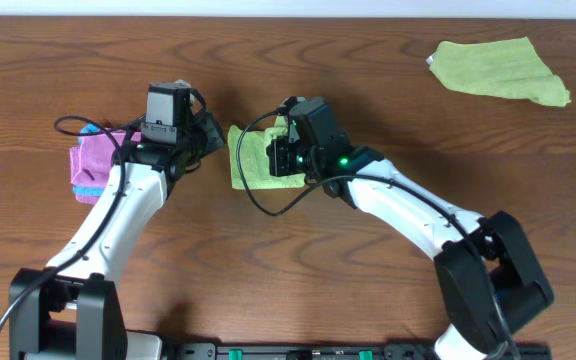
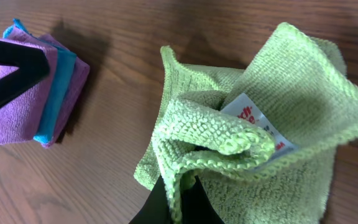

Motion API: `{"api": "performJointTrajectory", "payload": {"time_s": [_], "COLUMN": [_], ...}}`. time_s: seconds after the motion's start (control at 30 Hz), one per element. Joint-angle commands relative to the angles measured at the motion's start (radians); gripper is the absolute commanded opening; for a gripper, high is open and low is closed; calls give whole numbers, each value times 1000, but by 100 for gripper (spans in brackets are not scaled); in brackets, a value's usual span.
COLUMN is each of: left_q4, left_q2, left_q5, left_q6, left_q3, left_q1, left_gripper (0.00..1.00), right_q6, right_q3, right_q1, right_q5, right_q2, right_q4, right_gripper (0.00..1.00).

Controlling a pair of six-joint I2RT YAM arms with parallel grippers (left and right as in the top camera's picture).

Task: Fold the cloth
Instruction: 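Move the right gripper's end leftward onto the left end, folding the strip, then press the folded green cloth down with the right gripper and release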

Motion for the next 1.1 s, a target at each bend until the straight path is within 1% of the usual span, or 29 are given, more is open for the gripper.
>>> {"api": "performJointTrajectory", "payload": {"time_s": [0.0, 0.43, 0.83, 1.07], "left_q4": [-6, -18, -19, -18], "left_q2": [-29, -55, -107, -112], "left_q5": [-5, -6, -2, 3], "left_q6": [25, 25, 24, 25], "left_q3": [27, 27, 28, 28], "left_q1": [7, 18, 97, 105], "left_gripper": [6, 6, 6, 6], "right_q6": [14, 9, 7, 6], "right_q3": [31, 158, 165, 165], "right_q1": [24, 60, 80, 90], "right_q5": [10, 7, -9, -32], "right_q2": [32, 149, 197, 230], "right_q4": [15, 4, 5, 5], "right_gripper": [1, 1, 1, 1]}}
